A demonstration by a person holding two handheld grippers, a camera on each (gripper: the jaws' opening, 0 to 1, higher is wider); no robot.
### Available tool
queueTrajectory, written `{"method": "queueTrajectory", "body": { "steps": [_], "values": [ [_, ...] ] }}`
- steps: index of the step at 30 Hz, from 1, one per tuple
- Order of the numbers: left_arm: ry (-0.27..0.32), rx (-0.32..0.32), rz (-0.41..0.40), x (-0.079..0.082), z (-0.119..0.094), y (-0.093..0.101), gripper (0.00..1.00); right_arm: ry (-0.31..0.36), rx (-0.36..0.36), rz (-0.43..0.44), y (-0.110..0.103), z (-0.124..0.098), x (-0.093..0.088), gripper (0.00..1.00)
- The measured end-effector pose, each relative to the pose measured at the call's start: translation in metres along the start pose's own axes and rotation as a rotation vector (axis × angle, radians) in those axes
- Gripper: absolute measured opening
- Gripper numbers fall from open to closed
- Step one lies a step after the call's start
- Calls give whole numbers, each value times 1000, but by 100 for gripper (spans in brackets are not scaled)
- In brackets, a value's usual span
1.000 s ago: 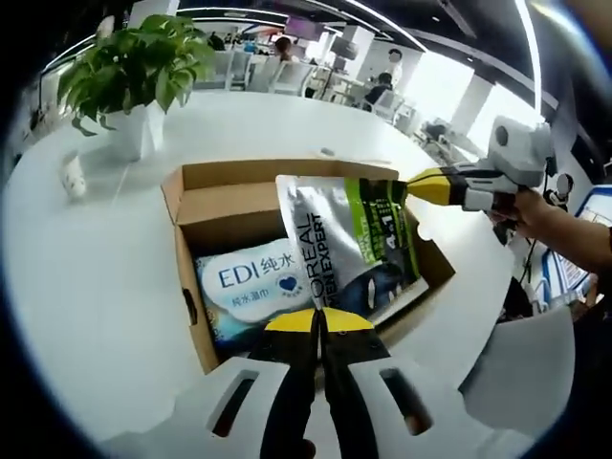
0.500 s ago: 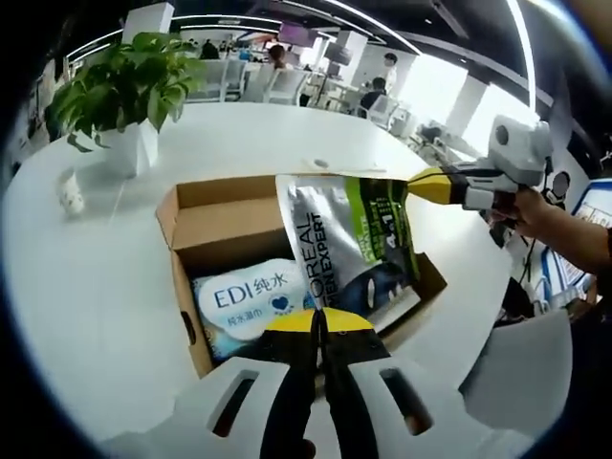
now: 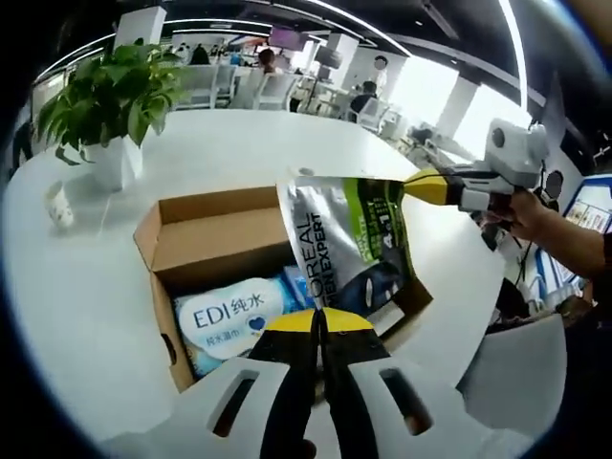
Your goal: Operate the shoe box by opening the lid, removing the specified soft item, and placing it in the target area until the item is outside and the box remains undamaged.
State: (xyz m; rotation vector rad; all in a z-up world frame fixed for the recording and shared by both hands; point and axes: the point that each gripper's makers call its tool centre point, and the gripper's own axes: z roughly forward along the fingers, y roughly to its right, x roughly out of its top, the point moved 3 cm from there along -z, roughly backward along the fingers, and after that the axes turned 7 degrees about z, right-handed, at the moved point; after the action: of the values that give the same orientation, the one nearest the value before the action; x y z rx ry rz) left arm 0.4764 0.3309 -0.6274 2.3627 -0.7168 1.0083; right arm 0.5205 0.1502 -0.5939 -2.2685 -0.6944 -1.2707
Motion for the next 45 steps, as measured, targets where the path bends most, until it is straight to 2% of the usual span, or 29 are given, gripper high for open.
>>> {"method": "queueTrajectory", "body": {
  "steps": [7,23,45],
  "values": [
    [4,-34,14,10,11,15,0,11,-29,11,15,-14,1,0],
    [4,-96,37,26,33,46,0,5,-92,30,40,-43,-11,0],
    [-20,-171,42,34,70,89,0,-28,-161,54,82,-68,-33,0]
  ]
}}
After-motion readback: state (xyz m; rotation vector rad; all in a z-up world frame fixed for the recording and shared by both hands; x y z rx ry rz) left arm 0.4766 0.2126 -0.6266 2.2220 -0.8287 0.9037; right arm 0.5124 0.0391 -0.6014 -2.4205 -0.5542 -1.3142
